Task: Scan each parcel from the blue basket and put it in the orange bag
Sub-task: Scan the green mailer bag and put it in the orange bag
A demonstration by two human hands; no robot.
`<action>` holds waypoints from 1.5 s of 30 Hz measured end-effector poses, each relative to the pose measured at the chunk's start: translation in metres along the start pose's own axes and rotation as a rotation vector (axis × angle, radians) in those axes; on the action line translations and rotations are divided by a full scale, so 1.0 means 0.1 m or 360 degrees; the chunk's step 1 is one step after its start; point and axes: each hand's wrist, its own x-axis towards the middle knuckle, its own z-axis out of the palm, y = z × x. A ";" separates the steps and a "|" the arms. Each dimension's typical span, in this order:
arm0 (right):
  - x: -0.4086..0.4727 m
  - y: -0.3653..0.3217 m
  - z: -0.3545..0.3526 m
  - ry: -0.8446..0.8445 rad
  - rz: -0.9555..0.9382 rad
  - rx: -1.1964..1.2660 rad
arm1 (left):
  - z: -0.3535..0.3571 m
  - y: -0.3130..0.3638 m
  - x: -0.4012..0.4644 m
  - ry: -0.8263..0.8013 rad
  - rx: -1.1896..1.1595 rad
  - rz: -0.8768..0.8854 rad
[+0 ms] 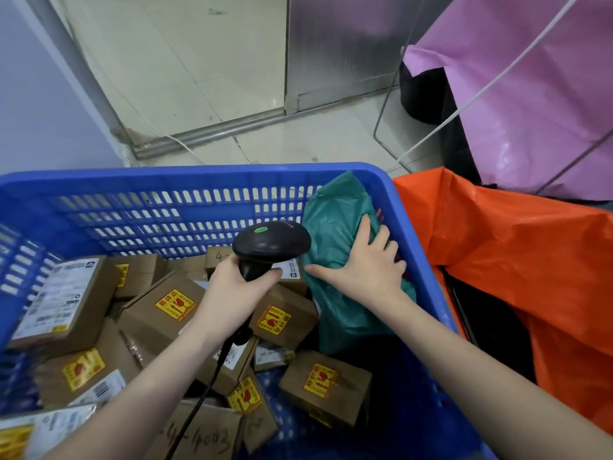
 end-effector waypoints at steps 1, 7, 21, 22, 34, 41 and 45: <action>0.01 0.00 0.00 -0.0010 0.0003 -0.0018 | 0.01 -0.01 0.01 -0.0007 -0.0016 -0.0002; 0.08 0.00 -0.05 -0.0131 0.0069 -0.0014 | 0.03 -0.11 0.02 -0.0014 -0.0056 -0.0005; -0.06 -0.07 -0.37 0.0120 0.0133 0.0247 | -0.29 0.15 -0.04 -0.0009 -0.0115 0.0028; -0.08 -0.08 -0.47 0.0149 0.0134 0.0272 | -0.33 0.20 -0.06 -0.0015 -0.0112 0.0048; -0.64 -0.05 -1.51 0.0400 0.0171 0.0795 | -0.82 0.82 -0.63 0.0064 -0.0103 0.0276; -0.99 -0.05 -1.42 0.0456 0.0096 0.1722 | -1.04 0.76 -0.93 0.0052 -0.0137 0.0293; -1.15 -0.11 -1.27 0.0458 0.0020 0.2072 | -1.10 0.63 -0.98 0.0058 -0.0194 0.0218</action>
